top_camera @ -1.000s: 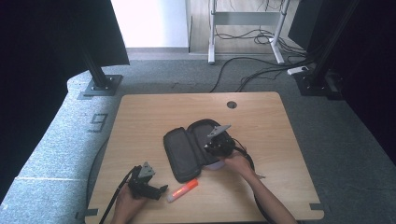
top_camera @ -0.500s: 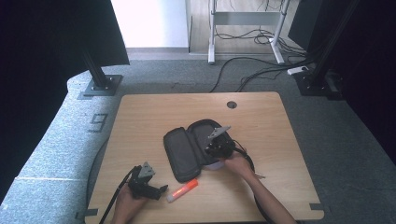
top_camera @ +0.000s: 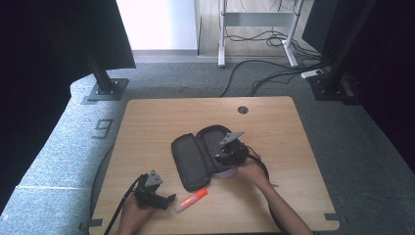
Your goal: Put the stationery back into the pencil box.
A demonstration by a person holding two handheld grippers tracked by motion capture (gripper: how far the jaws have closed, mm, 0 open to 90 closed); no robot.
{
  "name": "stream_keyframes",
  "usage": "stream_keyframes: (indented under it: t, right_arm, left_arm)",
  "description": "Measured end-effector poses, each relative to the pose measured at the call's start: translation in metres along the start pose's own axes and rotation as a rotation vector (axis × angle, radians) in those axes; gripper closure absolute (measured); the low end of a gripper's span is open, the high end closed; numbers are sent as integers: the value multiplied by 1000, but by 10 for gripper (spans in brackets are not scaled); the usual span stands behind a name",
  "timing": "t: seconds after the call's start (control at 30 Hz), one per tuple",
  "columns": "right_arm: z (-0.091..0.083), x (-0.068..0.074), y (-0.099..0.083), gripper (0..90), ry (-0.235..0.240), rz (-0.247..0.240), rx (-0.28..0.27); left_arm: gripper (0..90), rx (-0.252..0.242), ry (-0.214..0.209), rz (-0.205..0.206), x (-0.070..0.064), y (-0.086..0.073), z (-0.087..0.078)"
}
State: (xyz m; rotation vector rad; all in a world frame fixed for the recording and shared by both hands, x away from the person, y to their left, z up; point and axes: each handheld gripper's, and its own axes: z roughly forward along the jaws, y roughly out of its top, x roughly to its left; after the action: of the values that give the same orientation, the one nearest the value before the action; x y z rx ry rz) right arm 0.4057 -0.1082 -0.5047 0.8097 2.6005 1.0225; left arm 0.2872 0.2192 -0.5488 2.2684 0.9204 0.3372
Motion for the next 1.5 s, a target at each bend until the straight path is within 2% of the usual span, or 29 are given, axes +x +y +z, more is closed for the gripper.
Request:
stream_keyframes:
  t: [0.2, 0.33, 0.43, 0.57, 0.67, 0.9, 1.0, 1.17, 1.5]
  right_arm:
    - [-6, 1, -1, 428, 12, -14, 8]
    - [-4, 3, -6, 405, 22, -33, 42]
    - [0, 5, -15, 392, 33, -52, 88]
    - [5, 4, -28, 378, 66, -40, 100]
    - [2, 1, -35, 378, 90, -5, 62]
    - [-4, -2, -36, 382, 60, -15, 66]
    - [-7, -3, -36, 382, 53, -7, 36]
    - [-12, -4, -32, 370, 48, -7, 24]
    - [-37, -9, -30, 371, 30, 6, -26]
  left_arm:
    - [3, 0, 0, 0, 0, 0, 0]
    - [3, 0, 0, 0, 0, 0, 0]
    - [3, 0, 0, 0, 0, 0, 0]
    - [3, 0, 0, 0, 0, 0, 0]
    - [3, 0, 0, 0, 0, 0, 0]
    - [3, 0, 0, 0, 0, 0, 0]
    - [3, 0, 0, 0, 0, 0, 0]
    - [3, 0, 0, 0, 0, 0, 0]
    - [3, 0, 0, 0, 0, 0, 0]
